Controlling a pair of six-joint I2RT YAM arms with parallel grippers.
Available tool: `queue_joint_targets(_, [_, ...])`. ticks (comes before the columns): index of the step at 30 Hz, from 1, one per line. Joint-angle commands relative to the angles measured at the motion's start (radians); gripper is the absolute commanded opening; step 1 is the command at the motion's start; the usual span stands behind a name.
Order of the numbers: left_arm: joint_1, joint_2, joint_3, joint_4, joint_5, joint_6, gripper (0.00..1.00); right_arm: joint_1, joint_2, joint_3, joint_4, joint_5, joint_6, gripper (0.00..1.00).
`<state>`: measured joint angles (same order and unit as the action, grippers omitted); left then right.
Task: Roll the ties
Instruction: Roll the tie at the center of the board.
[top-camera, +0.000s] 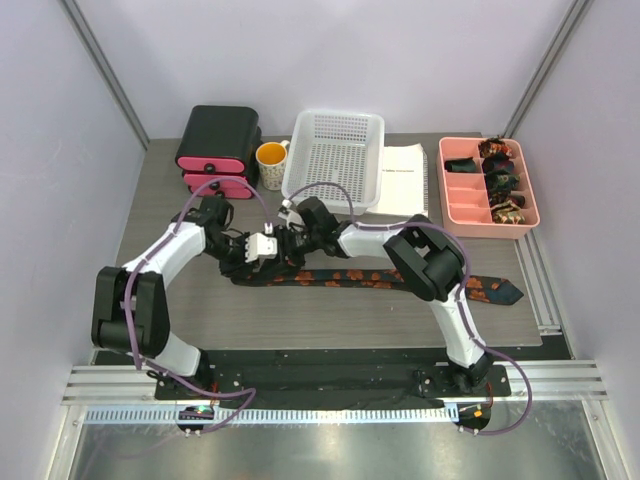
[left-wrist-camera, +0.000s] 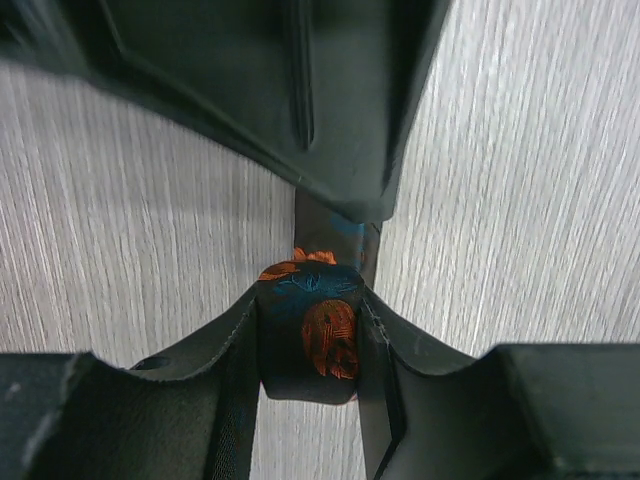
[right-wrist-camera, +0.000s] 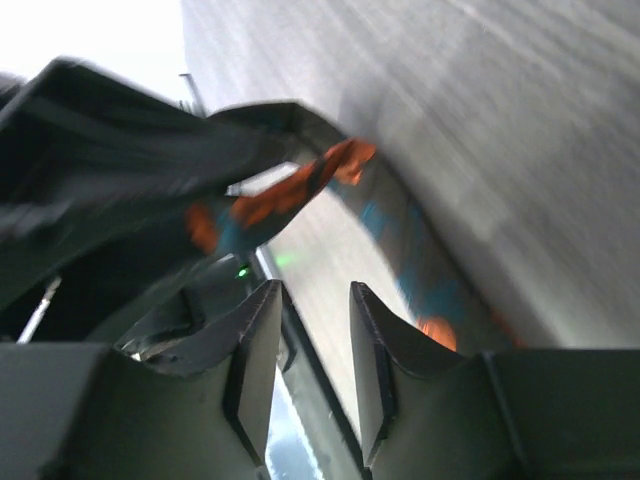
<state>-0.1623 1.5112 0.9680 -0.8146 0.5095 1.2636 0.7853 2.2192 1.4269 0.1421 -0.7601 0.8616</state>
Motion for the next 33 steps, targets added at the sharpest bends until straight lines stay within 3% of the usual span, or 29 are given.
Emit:
queue_joint_targets(1, [-0.017,0.017,0.038,0.035,0.058,-0.038,0.39,-0.026,-0.11,-0.063,0.096,-0.038,0.045,0.42])
queue_joint_targets(11, [-0.04,0.066,0.021,0.109,0.077,-0.107,0.38,-0.026,-0.03,-0.08,0.299,-0.036,0.243,0.52])
queue_joint_targets(23, [-0.054,0.083,0.023,0.132,0.099,-0.141,0.38,-0.015,0.042,-0.057,0.349,-0.03,0.297,0.49])
queue_joint_targets(26, [-0.057,0.081,0.018,0.132,0.096,-0.138,0.38,-0.011,0.048,-0.048,0.364,-0.024,0.304,0.4])
queue_joint_targets(29, [-0.062,0.08,0.011,0.134,0.084,-0.135,0.39,-0.011,0.046,-0.049,0.37,-0.034,0.313,0.22])
queue_joint_targets(31, [-0.06,0.075,0.011,0.156,0.052,-0.18,0.44,-0.014,0.036,-0.059,0.358,-0.038,0.3,0.07])
queue_joint_targets(33, [-0.042,0.052,0.018,0.143,0.04,-0.176,0.53,-0.02,0.01,-0.074,0.282,-0.028,0.26,0.01])
